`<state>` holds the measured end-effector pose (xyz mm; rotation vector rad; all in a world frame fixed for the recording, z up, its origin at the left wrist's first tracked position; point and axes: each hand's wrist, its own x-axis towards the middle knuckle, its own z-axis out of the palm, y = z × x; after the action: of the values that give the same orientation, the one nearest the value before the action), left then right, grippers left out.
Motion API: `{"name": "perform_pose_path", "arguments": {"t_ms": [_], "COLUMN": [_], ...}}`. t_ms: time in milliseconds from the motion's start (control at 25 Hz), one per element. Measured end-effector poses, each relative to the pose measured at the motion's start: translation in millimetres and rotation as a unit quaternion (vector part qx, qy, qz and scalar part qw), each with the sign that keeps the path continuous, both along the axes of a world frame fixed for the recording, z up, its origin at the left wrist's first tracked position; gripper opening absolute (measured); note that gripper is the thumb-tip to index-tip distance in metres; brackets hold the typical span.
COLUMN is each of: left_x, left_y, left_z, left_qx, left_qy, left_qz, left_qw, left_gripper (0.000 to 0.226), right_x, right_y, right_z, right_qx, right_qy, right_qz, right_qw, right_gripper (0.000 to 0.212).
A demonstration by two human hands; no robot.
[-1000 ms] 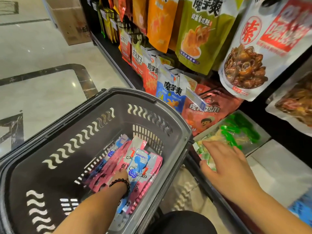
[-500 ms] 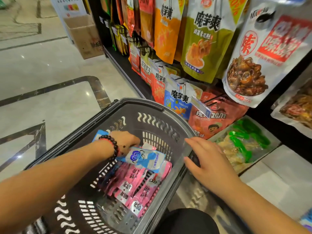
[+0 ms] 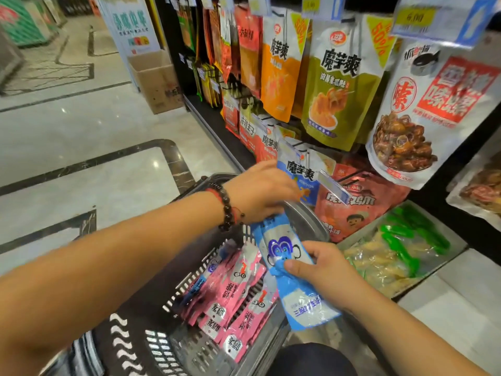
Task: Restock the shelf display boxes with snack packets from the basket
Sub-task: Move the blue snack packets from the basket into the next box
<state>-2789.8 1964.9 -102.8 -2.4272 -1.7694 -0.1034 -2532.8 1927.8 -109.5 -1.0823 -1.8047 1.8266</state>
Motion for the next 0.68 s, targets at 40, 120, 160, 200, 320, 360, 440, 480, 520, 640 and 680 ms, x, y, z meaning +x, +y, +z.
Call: {"name": "perform_pose_path", "arguments": {"t_ms": [40, 120, 160, 200, 320, 360, 440, 480, 520, 640, 680], "left_x": [23, 5, -4, -20, -36, -40, -48, -51, -53, -55, -52], "left_y": [-9, -37, -53, -69, -109, -118, -130, -133, -135, -137, -137], "left_z": [10, -25, -50, -88, -168, -191, -223, -236, -248, -253, -252], "left_qx": [0.048, 0.077, 0.028, -0.041, -0.234, -0.259, -0.311, -0.327, -0.329, -0.317, -0.313], "left_qy": [-0.142, -0.319, -0.337, -0.314, -0.244, -0.244, -0.23, -0.218, -0.201, -0.181, -0.173], "left_qz": [0.015, 0.189, 0.301, 0.386, 0.509, 0.523, 0.536, 0.538, 0.541, 0.568, 0.575], "left_qw": [0.989, 0.926, 0.892, 0.866, 0.791, 0.775, 0.75, 0.746, 0.747, 0.737, 0.736], "left_gripper": [0.019, 0.024, 0.024, 0.026, 0.038, 0.043, 0.045, 0.045, 0.045, 0.047, 0.045], "right_x": [6, 17, 21, 25, 33, 34, 36, 36, 36, 35, 36], "right_y": [2, 5, 6, 7, 6, 6, 3, 1, -1, -4, -5], "right_z": [-3, -5, -5, -6, -7, -7, -5, -3, -2, -2, -3], "right_qx": [-0.01, -0.013, -0.007, -0.003, -0.002, 0.002, 0.008, 0.005, 0.0, -0.009, -0.005], "right_qy": [-0.001, -0.014, -0.024, -0.031, -0.036, -0.038, -0.034, -0.028, -0.022, -0.031, -0.039], "right_qz": [-0.014, -0.036, -0.042, -0.047, -0.057, -0.053, -0.041, -0.038, -0.037, -0.034, -0.03], "right_qw": [1.0, 0.999, 0.999, 0.998, 0.998, 0.998, 0.999, 0.999, 0.999, 0.999, 0.999], "right_gripper": [0.009, 0.009, 0.008, 0.008, 0.007, 0.006, 0.005, 0.006, 0.006, 0.007, 0.007]}}
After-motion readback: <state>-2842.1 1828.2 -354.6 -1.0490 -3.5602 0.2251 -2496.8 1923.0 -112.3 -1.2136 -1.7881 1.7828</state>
